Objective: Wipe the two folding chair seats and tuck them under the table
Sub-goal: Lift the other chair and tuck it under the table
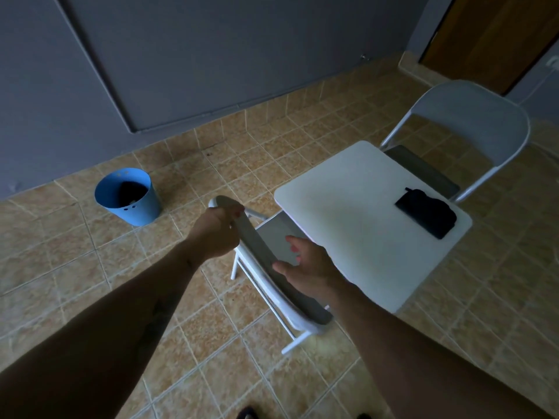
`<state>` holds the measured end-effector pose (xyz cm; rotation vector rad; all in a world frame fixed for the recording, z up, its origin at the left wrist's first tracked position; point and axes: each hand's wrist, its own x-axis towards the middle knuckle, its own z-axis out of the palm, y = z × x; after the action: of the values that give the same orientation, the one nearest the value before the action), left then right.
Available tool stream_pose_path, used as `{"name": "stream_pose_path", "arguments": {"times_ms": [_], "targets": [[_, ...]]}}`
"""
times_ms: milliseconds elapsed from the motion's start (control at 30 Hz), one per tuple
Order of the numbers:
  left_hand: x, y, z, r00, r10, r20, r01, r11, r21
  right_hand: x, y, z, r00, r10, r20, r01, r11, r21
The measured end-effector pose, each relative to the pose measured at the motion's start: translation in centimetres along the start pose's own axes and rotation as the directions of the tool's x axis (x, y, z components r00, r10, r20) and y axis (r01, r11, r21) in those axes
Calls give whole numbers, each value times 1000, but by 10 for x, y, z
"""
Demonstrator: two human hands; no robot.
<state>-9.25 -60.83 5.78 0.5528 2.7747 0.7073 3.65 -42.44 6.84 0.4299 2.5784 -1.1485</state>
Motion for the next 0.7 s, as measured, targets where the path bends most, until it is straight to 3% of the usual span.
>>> {"name": "stream_pose_path", "arguments": {"times_ms": [167, 233, 533, 700], "targets": [[-6, 71, 12, 984, -131, -121, 88, 948, -307, -20, 37, -75, 996, 15, -84, -10, 998, 55], [-8, 112, 19, 986, -145, -87, 103, 923, -370, -34, 59, -112, 994, 29, -104, -20, 996, 89], [13, 334, 60, 999, -31, 27, 40, 902, -431, -108, 201, -315, 968, 100, -231, -73, 990, 124], [36, 466, 93, 996, 86, 35, -64, 912, -404, -153, 273, -432, 932, 153, -330, -98, 979, 178]]}}
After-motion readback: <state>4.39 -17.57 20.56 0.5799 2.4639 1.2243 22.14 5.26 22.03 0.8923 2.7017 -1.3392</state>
